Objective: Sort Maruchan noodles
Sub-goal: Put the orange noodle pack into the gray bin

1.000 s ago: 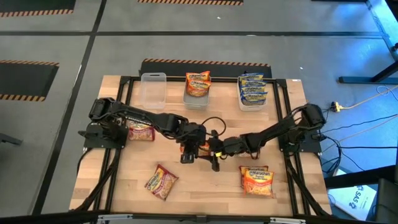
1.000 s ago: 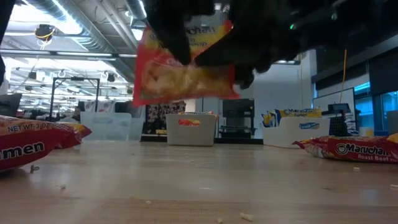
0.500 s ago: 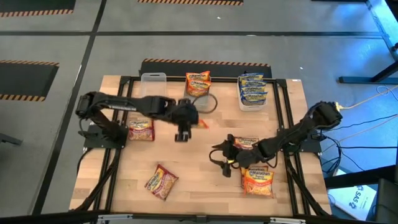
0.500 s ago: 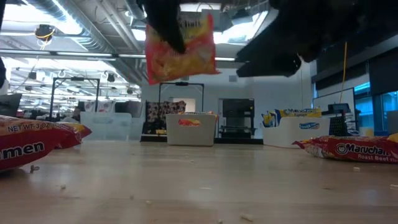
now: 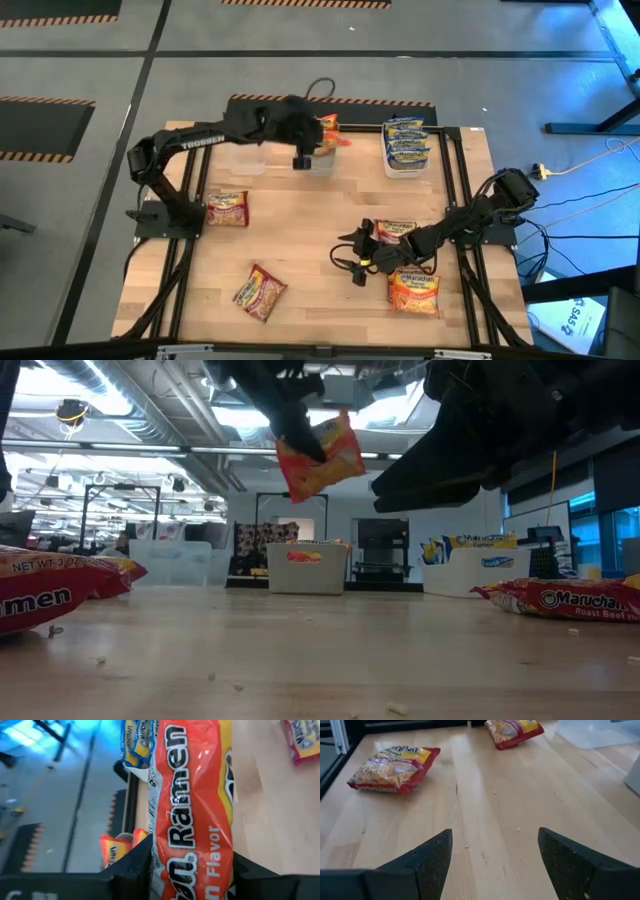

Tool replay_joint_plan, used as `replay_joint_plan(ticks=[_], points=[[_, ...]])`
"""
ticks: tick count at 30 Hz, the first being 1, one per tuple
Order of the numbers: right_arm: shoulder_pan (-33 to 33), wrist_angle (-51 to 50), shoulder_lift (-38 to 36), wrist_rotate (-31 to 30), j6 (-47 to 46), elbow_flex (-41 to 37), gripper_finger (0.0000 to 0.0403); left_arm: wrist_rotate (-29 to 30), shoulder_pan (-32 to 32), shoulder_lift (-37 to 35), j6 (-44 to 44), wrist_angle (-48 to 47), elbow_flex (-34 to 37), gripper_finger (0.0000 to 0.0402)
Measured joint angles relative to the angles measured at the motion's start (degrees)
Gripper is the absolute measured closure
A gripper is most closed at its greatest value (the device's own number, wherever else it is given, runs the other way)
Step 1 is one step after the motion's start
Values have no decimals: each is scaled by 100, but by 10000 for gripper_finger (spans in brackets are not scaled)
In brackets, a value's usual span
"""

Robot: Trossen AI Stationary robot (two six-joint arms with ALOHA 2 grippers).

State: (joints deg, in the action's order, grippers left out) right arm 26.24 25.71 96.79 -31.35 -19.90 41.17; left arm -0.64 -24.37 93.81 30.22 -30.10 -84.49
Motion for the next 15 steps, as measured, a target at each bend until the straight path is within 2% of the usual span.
replay_joint_plan(ticks=[5,11,15], points=[[0,5,0,-19,24,0,123,-724,-561,374,4,198,0,275],[0,4,0,-123,26,0,123,-921,-885,780,42,123,-36,275],[0,-2,0,-299,77,0,123,-831,-940,1190,47,-823,-860,275]])
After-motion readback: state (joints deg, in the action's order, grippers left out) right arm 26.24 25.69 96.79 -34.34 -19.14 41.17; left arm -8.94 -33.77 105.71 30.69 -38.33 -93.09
